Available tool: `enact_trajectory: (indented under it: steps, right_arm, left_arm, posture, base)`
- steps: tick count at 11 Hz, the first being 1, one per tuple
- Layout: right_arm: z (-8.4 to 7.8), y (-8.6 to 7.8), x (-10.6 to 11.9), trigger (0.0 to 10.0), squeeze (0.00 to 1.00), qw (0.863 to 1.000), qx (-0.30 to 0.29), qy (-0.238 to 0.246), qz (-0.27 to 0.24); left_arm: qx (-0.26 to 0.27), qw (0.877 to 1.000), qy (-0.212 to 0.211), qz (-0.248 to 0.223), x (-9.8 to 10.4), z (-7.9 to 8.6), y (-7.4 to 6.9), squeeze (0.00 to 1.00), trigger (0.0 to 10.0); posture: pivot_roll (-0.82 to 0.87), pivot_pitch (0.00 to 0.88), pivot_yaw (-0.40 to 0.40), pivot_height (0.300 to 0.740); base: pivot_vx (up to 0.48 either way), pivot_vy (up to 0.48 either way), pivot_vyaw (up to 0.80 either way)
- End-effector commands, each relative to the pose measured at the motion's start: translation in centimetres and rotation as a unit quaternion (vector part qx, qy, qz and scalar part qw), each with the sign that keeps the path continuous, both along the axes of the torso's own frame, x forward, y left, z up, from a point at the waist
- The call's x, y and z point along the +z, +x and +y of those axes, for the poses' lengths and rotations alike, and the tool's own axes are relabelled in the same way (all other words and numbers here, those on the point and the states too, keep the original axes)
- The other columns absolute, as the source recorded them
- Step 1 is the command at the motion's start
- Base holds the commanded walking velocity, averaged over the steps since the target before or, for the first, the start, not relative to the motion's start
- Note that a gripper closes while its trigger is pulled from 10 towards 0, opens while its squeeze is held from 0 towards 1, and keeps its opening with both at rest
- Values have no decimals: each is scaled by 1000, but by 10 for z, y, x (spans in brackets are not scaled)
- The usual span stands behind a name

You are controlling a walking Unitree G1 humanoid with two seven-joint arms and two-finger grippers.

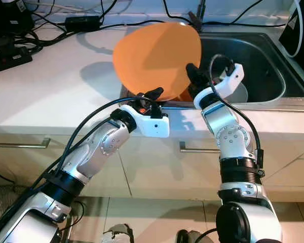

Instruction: Kitchen organization

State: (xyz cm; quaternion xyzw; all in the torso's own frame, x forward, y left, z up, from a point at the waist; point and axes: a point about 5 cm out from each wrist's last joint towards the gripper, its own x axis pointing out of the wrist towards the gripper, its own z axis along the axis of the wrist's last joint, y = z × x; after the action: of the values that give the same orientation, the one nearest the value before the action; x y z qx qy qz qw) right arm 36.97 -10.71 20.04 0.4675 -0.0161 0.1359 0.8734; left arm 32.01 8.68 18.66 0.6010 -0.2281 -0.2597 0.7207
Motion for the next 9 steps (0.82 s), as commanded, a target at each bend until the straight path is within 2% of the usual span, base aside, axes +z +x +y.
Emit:
enact_trajectory:
  steps: [1, 2, 3, 4, 5, 6, 7, 8, 9]
  right_arm:
    - [-8, 6, 16, 0, 0, 999, -34, 23, -21]
    - [-17, 10, 20, 0, 0, 998, -57, 30, -22]
    - [-31, 17, 23, 0, 0, 996, -86, 31, -23]
    - [-37, 19, 24, 0, 0, 994, -99, 31, -22]
    - [-45, 25, 26, 0, 0, 993, -118, 11, -22]
    - [-55, 31, 27, 10000, 0, 989, -144, -12, -17]
    - [-61, 35, 25, 10000, 0, 987, -157, -33, -9]
    - [-66, 38, 25, 10000, 0, 983, -169, -67, -6]
    - [-68, 40, 24, 10000, 0, 981, -175, -81, 0]
  left_arm:
    - [9, 1000, -22, -19, 9, 5, 1, 1000, 10000]
    - [11, 1000, -19, -14, 7, 5, 1, 137, 10000]
    - [13, 1000, -22, -4, 4, 5, 0, 0, 10000]
    - [15, 1000, -26, -1, 3, 5, -1, 0, 10000]
    - [29, 998, -56, 15, 0, 7, 0, 0, 10000]
    - [59, 984, -153, 63, -4, 10, 2, 0, 10000]
    - [82, 963, -235, 99, -4, 13, 3, 0, 10000]
    - [97, 927, -339, 129, 6, 13, 5, 0, 10000]
    - [100, 905, -388, 143, 12, 14, 6, 0, 10000]
  posture:
    - [107, 73, 15, 740]
    - [108, 72, 15, 740]
    - [111, 72, 15, 740]
    - [111, 72, 15, 740]
    - [118, 73, 14, 740]
    - [124, 74, 11, 740]
    - [126, 74, 8, 740]
    - [133, 74, 3, 740]
    - [138, 75, 1, 740]
  base:
    - [0, 0, 0]
    - [0, 0, 0]
    - [0, 0, 0]
    - [0, 0, 0]
    - [0, 0, 0]
    - [0, 0, 0]
    - [0, 0, 0]
    - [0, 0, 0]
    - [0, 0, 0]
